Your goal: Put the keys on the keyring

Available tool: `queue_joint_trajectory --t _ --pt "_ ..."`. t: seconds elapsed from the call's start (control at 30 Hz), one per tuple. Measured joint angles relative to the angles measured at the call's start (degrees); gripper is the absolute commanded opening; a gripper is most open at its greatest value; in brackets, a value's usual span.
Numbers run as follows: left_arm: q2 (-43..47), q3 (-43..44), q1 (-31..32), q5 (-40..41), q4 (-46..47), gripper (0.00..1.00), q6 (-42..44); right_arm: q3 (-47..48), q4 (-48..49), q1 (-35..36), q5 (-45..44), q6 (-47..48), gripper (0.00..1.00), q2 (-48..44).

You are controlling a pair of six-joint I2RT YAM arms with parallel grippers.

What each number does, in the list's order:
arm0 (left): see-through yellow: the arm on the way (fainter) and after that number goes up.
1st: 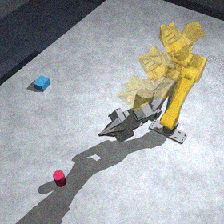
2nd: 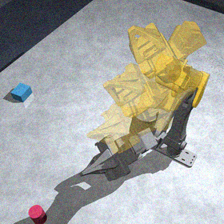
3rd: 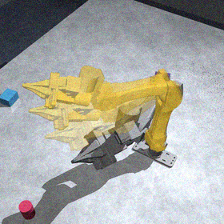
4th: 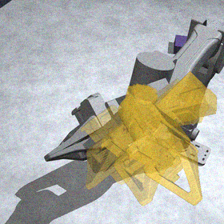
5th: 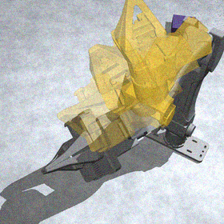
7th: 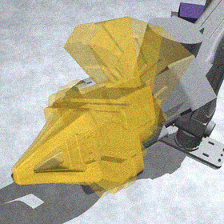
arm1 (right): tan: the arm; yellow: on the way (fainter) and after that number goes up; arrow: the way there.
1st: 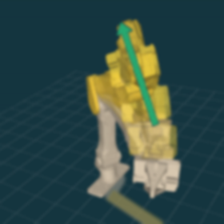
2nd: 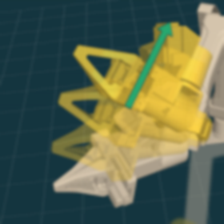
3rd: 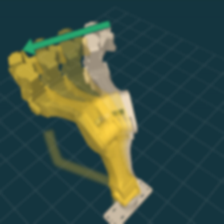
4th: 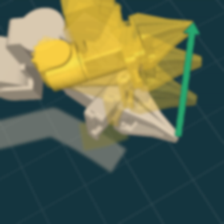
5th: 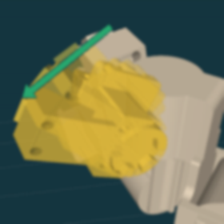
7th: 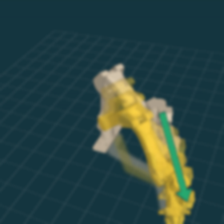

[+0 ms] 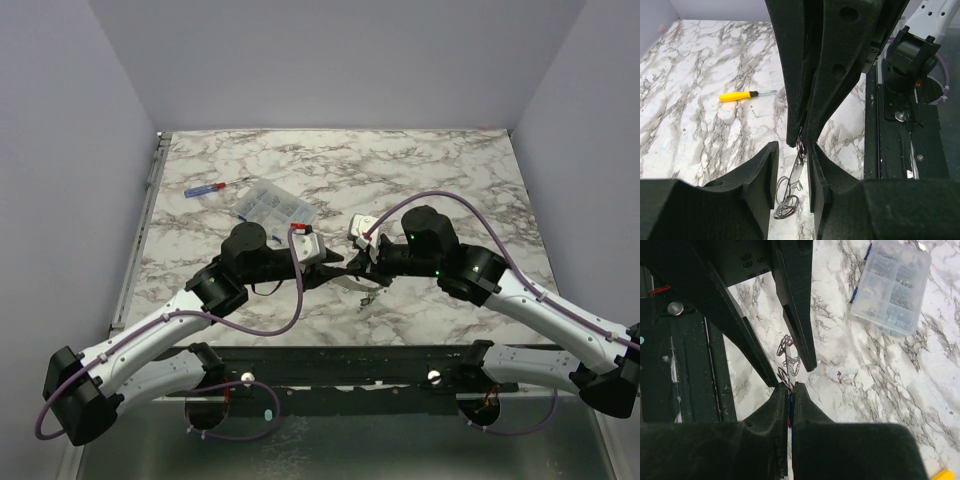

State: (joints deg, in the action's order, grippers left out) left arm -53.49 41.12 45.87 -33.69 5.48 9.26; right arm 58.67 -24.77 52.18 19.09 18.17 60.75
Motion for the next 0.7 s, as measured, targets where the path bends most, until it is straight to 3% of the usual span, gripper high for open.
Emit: queue_joint_trajectory --t 0.13,0.3,0.53,0.7 --pt "-0.7 0.3 0.0 -0.4 -0.1 0.20 -0.5 0.0 -0.5 0.0 -0.2 0.0 0.01 0.0" --pt "-0.8 0.4 0.0 -0.8 -0.5 0.13 -0.9 0.0 -0.6 0.0 -0.3 0.0 0.01 0.0" --pt "-1.0 0.8 0.0 -1.3 -0.1 0.14 -1.8 0.0 -0.6 0.0 -0.3 -0.1 0.01 -1.0" --pt "-1.2 1.6 0.0 -1.5 0.2 0.30 -3.1 -0.5 0.0 0.0 -0.4 -0.1 0.01 -2.4"
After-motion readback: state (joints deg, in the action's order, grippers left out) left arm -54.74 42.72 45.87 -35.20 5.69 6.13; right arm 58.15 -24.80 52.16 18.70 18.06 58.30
